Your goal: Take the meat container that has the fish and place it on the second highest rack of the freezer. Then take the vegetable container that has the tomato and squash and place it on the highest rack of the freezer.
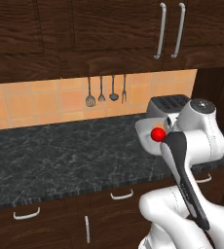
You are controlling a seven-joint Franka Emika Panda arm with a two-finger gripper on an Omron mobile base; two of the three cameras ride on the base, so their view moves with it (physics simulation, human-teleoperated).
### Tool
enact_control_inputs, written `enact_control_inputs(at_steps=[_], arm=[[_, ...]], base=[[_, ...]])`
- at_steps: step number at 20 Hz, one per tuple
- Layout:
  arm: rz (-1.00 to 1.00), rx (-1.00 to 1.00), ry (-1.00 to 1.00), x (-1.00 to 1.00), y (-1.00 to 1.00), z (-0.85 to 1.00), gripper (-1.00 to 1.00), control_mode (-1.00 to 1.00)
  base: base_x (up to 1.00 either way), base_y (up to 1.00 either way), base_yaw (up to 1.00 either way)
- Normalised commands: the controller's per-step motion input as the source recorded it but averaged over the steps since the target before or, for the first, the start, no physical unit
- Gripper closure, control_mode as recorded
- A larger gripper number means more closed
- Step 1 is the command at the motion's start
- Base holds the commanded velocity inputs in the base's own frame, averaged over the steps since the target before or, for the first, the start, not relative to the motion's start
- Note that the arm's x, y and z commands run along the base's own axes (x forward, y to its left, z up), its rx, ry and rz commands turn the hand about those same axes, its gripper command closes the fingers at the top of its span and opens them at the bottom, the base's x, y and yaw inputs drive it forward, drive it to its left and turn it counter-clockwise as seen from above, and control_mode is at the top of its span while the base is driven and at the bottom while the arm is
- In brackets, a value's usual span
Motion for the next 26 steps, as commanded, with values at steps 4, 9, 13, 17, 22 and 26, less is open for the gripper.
enact_control_inputs(at_steps=[4, 9, 13, 17, 22, 26], arm=[[0.00, 0.00, 0.00, 0.00, 0.00, 0.00, 1.00, 1.00], [0.00, 0.00, 0.00, 0.00, 0.00, 0.00, 1.00, 1.00], [0.00, 0.00, 0.00, 0.00, 0.00, 0.00, 1.00, 1.00], [0.00, 0.00, 0.00, 0.00, 0.00, 0.00, 1.00, 1.00], [0.00, 0.00, 0.00, 0.00, 0.00, 0.00, 1.00, 1.00], [0.00, 0.00, 0.00, 0.00, 0.00, 0.00, 1.00, 1.00]], base=[[-0.97, 0.10, 0.00], [-0.97, 0.92, -0.14], [-0.95, 0.38, -0.80], [-0.76, 0.10, -0.93], [-0.50, 0.04, -0.97], [-0.28, 0.00, -1.00]])
